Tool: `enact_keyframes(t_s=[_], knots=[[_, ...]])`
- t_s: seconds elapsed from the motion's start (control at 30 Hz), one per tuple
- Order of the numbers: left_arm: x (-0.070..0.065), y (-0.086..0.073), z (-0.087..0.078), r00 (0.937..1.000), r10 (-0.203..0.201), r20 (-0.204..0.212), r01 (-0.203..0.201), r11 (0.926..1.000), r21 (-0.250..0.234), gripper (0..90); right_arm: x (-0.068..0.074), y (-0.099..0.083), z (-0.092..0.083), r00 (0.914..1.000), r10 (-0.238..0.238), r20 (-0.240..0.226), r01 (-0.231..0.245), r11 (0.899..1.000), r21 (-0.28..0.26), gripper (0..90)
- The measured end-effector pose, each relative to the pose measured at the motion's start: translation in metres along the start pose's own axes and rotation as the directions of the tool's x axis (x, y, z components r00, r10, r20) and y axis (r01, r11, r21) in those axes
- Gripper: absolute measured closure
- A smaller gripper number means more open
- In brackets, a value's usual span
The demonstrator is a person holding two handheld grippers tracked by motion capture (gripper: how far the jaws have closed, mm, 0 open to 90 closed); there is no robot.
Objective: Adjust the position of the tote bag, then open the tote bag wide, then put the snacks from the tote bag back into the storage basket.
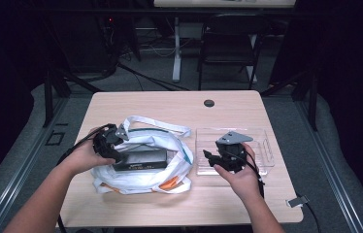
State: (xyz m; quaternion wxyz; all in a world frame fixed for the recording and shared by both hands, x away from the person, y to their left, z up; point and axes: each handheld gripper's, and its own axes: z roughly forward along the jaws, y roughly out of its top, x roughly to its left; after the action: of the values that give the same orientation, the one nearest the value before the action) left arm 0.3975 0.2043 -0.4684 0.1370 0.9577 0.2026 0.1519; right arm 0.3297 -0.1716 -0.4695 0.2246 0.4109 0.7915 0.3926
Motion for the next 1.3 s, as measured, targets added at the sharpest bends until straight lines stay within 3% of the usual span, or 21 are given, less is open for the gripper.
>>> enact_keyframes(t_s=[0.1,0.33,0.43,0.73,0.8,0.93,1.13,1.3], knots=[[0.001,0.002,0.007,0.9998,0.010,-0.016,-0.009,0.9994,0.033,40.1,0.000,0.000,0.000,1.0000,0.008,-0.003,-0.008,1.000,-0.006,44.2],[0.002,0.003,0.014,0.9993,0.028,0.025,-0.029,0.9985,0.047,40.5,-0.002,0.000,0.000,0.9999,0.011,-0.002,-0.011,1.000,-0.006,44.0],[0.002,0.004,0.016,0.9976,0.063,0.031,-0.064,0.9960,0.062,40.4,-0.003,0.000,0.001,0.9999,0.016,-0.002,-0.016,1.000,-0.005,43.7],[0.002,0.005,0.016,0.9974,0.070,0.019,-0.071,0.9939,0.084,37.1,-0.004,0.001,0.001,0.9999,0.017,0.000,-0.017,1.000,-0.007,43.4],[0.002,0.006,0.018,0.9985,0.052,0.019,-0.053,0.9946,0.089,35.4,-0.003,0.001,0.002,0.9998,0.018,-0.002,-0.018,1.000,-0.006,43.2],[0.002,0.007,0.022,0.9984,0.053,0.019,-0.055,0.9926,0.108,35.3,-0.001,0.001,0.004,0.9999,0.012,0.000,-0.012,1.000,0.000,42.8],[-0.001,0.010,0.027,0.9973,0.062,0.041,-0.066,0.9889,0.133,35.2,-0.001,0.001,0.004,0.9999,0.012,-0.003,-0.012,1.000,-0.007,41.9],[-0.002,0.013,0.029,0.9959,0.071,0.056,-0.077,0.9905,0.114,34.4,0.000,0.000,0.005,1.0000,0.005,0.000,-0.005,1.000,0.002,41.3]])
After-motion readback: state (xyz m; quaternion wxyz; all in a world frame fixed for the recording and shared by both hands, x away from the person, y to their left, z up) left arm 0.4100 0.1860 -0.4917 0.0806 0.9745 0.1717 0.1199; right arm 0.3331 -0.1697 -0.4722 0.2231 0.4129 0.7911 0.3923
